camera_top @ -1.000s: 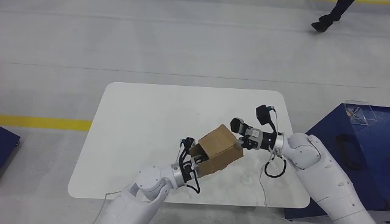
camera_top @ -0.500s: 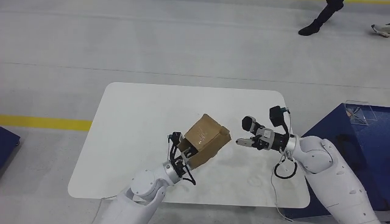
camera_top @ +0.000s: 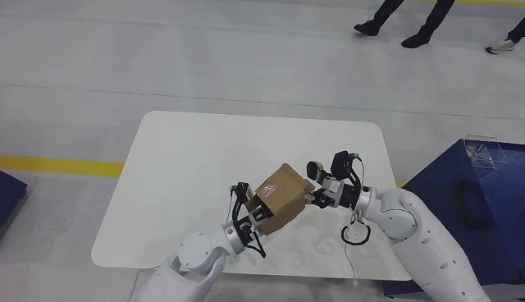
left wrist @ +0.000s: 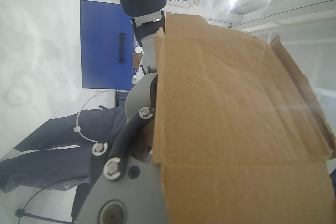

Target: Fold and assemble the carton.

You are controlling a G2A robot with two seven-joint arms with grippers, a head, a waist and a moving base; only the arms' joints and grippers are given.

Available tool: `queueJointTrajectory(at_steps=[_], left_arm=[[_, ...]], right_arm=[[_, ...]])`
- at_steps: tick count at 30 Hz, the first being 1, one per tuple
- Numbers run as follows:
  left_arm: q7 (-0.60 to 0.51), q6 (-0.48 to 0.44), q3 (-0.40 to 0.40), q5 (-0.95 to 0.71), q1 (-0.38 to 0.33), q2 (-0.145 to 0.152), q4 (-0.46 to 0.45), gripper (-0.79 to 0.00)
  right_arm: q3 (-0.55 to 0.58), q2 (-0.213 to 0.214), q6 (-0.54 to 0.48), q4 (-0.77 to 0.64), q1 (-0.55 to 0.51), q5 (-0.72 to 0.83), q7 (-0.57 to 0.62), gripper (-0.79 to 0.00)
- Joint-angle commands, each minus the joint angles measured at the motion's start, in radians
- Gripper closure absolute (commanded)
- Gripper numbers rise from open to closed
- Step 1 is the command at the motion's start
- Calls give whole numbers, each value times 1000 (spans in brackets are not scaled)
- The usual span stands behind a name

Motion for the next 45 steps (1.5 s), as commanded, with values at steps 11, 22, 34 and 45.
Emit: queueJointTrajectory(at_steps=[11, 22, 34, 45], left_arm=[[-28, 14, -31, -24, -1, 2, 3, 0], [-21, 19, -36, 12, -4, 2, -3, 0], [-10, 24, -45, -4, -12, -3, 24, 0], [-10, 26, -45, -11, -19, -7, 32, 0]], right_arm=[[26, -9, 50, 37, 40, 9, -37, -785], [-6, -32, 309, -9, 95, -299, -153, -785], [-61, -52, 292, -29, 107, -366, -130, -785], [-62, -53, 285, -103, 53, -404, -82, -785]])
